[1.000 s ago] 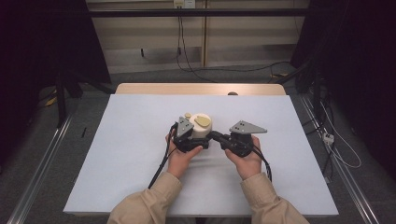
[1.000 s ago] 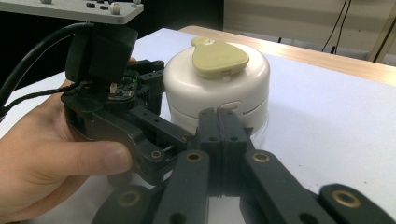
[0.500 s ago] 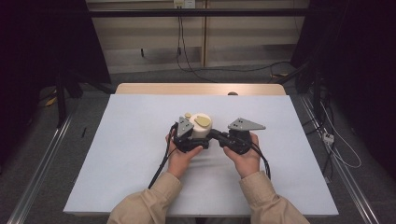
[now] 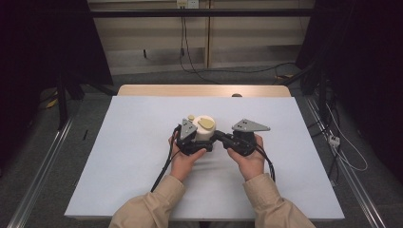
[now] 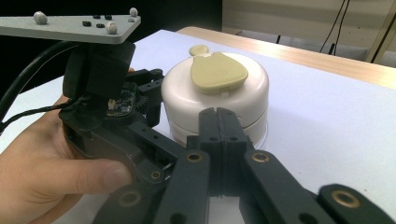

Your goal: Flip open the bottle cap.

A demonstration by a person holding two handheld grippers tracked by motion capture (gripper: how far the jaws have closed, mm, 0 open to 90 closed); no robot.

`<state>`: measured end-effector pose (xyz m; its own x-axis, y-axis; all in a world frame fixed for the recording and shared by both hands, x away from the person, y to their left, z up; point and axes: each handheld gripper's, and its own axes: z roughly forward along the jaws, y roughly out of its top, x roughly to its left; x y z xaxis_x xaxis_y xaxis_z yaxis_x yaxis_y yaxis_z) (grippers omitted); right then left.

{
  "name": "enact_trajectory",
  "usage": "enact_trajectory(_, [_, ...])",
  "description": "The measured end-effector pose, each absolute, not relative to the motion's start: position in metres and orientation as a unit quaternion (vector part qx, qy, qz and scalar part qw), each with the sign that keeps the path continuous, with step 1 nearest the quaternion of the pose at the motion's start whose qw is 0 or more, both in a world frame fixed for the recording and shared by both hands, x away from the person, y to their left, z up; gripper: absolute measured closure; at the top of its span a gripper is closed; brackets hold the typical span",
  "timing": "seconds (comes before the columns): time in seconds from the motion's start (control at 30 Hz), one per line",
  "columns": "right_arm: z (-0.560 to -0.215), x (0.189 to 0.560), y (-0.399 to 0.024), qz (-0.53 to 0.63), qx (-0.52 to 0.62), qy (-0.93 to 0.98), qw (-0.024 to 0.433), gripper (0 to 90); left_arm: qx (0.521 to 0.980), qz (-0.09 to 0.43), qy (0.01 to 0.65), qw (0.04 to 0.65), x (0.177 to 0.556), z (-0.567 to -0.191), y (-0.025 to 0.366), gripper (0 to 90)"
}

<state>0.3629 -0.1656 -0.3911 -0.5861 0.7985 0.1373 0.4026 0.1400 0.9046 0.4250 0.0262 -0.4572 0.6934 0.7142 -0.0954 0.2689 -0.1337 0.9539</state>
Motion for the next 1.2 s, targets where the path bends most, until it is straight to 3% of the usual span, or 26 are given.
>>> enact_trajectory(1.2, [-0.3885,0.3723,-0.1623,0.498,0.416,0.734,0.199,90.0,0.728,0.197,0.337,0.563,0.4248,-0.4575,0.0265,5.6])
